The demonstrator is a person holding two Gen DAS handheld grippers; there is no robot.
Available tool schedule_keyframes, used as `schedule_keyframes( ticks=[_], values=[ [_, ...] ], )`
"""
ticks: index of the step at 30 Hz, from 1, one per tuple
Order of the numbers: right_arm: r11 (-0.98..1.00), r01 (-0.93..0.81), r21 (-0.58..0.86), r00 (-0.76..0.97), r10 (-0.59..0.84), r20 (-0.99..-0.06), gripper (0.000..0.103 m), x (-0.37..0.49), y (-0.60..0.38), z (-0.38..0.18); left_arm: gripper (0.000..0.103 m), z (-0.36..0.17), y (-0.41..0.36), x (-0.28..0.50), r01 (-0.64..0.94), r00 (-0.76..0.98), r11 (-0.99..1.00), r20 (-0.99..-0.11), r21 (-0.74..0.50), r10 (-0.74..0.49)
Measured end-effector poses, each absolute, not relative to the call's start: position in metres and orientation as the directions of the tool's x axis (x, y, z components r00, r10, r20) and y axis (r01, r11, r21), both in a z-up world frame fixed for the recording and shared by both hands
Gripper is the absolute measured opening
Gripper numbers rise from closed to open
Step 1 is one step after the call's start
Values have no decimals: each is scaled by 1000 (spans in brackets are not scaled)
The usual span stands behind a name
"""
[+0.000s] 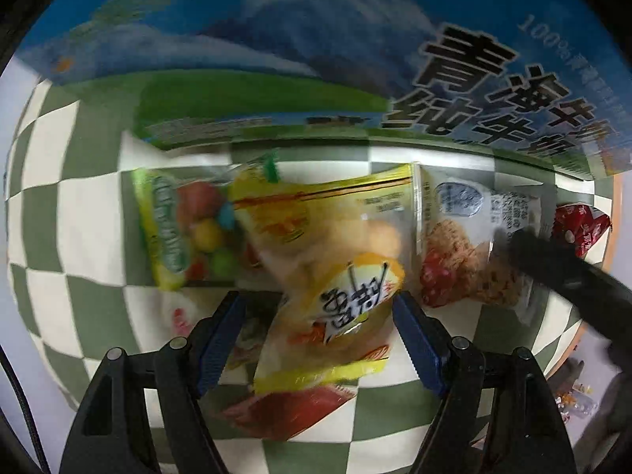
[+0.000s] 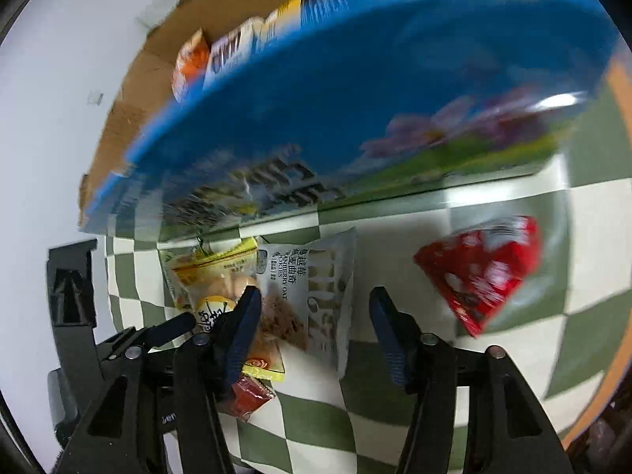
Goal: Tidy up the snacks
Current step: 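Move both grippers back toward the remaining snacks on the bed, then grasp the yellow bread bag with the left gripper while the right grasps the oat cookie pack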
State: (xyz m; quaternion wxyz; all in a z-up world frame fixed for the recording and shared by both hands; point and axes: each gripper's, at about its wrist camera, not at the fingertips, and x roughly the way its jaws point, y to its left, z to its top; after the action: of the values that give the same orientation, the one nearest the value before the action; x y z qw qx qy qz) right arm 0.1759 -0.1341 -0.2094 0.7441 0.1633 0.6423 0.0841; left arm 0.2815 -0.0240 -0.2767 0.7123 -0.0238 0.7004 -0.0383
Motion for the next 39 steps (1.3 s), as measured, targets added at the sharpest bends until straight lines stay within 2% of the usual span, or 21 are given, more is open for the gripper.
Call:
schedule_keyframes(
  ticks=[1,3,6,7,9,11,12,13,14,15,16,20,27,29,30,31,34,39],
  values=[
    [940,73,332,148,319,-936,41,176,-131,-214,76,-278,-26,283,28,21,996,-996,-88,-89],
    [941,71,331,137,320,-938,40,172,-132,-220,76,-279,-26,284,31,25,994,-994,-102,-103],
    [947,62,314,136,304,-943,28,165,-137,-217,62,-279,-28,285,24,20,991,-991,-129,-129],
    [953,56,297,133,288,-948,27,163,-139,-216,58,-278,-29,283,21,18,991,-991,-133,-133],
    [963,67,260,135,250,-959,27,156,-150,-209,58,-276,-29,279,23,23,990,-990,-137,-137],
    [949,99,299,146,283,-948,28,151,-163,-203,58,-277,-25,277,6,13,987,-987,-161,-161],
    [938,127,324,145,305,-941,29,151,-167,-200,58,-279,-24,276,-2,10,987,-987,-160,-160],
    [929,141,342,149,322,-935,38,148,-167,-199,58,-280,-22,276,-7,7,988,-988,-154,-154],
    [921,146,362,167,338,-926,47,147,-164,-196,58,-281,-19,275,-14,8,990,-990,-144,-144],
    [918,143,369,183,342,-922,67,148,-160,-193,58,-281,-16,275,-21,8,989,-990,-143,-143],
    [918,137,372,192,344,-919,72,149,-153,-193,58,-281,-12,274,-30,7,990,-990,-140,-140],
    [932,98,350,177,330,-927,72,154,-115,-204,58,-282,-4,272,-35,7,992,-993,-121,-120],
    [987,-62,151,113,157,-981,72,164,-47,-244,60,-293,8,270,-59,-4,988,-989,-144,-145],
    [989,-109,99,131,114,-985,67,163,-36,-249,60,-296,10,268,-48,-3,988,-989,-144,-145],
    [985,-134,104,148,124,-981,53,161,-33,-249,60,-298,12,267,-44,-4,988,-989,-145,-145],
    [984,-144,106,151,128,-980,50,160,-32,-248,61,-297,12,265,-41,-4,988,-989,-146,-146],
    [982,-151,112,161,137,-977,43,153,-36,-243,61,-292,16,270,-47,-10,985,-986,-165,-165],
    [986,-103,133,167,149,-975,40,137,-70,-231,61,-293,28,277,-79,-9,980,-982,-185,-186]
  ],
)
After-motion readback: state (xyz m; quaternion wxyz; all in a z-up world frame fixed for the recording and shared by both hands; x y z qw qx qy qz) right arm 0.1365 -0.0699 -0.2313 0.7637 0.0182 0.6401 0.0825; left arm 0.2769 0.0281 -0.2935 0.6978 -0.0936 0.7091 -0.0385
